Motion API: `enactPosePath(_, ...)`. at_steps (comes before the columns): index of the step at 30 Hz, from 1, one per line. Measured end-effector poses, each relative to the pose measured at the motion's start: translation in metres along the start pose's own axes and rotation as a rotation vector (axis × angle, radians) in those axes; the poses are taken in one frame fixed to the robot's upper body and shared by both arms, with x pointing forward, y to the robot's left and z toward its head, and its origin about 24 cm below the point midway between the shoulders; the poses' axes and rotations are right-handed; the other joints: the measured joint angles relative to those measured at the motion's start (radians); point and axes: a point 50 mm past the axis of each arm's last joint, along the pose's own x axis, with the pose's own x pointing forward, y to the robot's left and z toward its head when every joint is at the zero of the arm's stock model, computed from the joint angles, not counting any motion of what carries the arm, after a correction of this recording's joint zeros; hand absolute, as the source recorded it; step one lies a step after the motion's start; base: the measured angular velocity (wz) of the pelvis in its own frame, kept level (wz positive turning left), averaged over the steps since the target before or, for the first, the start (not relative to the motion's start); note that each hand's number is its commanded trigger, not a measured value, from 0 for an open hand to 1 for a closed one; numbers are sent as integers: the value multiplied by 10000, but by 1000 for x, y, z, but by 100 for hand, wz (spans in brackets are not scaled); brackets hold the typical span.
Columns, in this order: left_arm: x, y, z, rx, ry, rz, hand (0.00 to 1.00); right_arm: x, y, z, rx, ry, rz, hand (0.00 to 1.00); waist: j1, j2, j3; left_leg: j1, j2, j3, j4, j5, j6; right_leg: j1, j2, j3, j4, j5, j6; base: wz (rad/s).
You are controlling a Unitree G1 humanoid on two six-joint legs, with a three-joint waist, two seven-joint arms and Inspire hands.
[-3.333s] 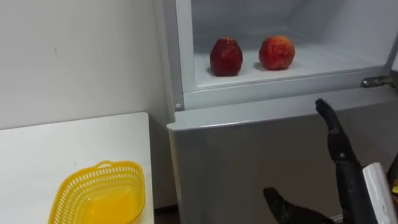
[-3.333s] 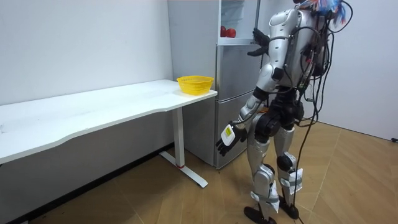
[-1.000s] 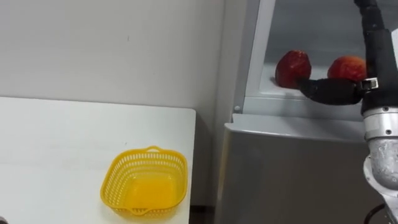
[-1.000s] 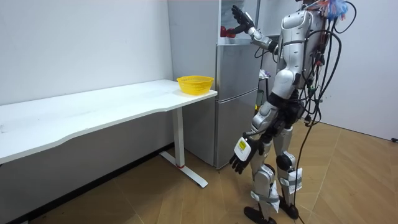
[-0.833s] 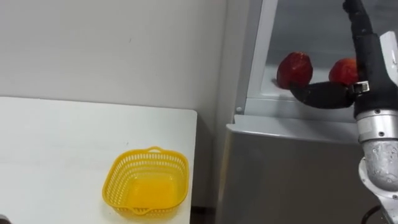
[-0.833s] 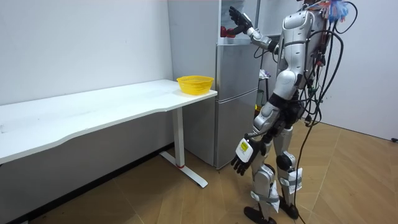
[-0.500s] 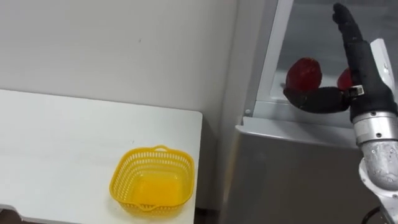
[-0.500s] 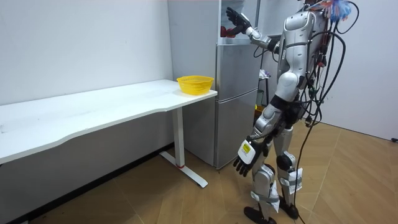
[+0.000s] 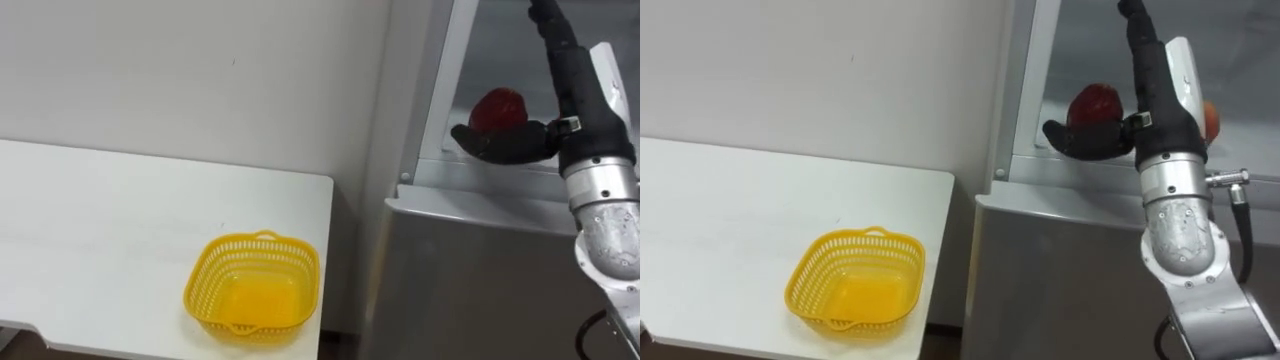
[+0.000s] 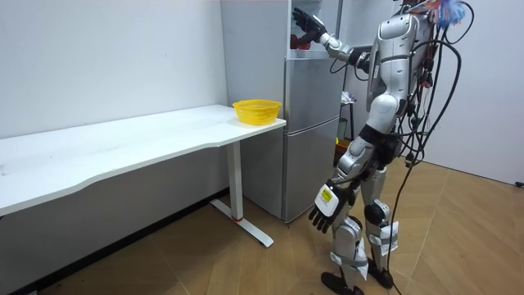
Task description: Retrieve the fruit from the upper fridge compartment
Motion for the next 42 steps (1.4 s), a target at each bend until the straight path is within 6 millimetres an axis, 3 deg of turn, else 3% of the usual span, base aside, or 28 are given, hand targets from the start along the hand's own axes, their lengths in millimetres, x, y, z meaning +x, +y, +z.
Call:
enactPosePath(8, -3, -3, -6, -52, 133, 24, 0, -1, 2, -25, 350, 1496, 94, 0, 14, -55, -38, 5, -5, -61, -14, 1, -1, 3, -6, 18, 1, 0, 0, 0)
enactPosePath(42, -3, -3, -13, 213, 841, -298, 0, 9, -1, -43, 2069, 2756, 1197, 0, 27, 24, 17, -50, 2, -103, 102, 4, -6, 28, 12, 16, 22, 0, 0, 0)
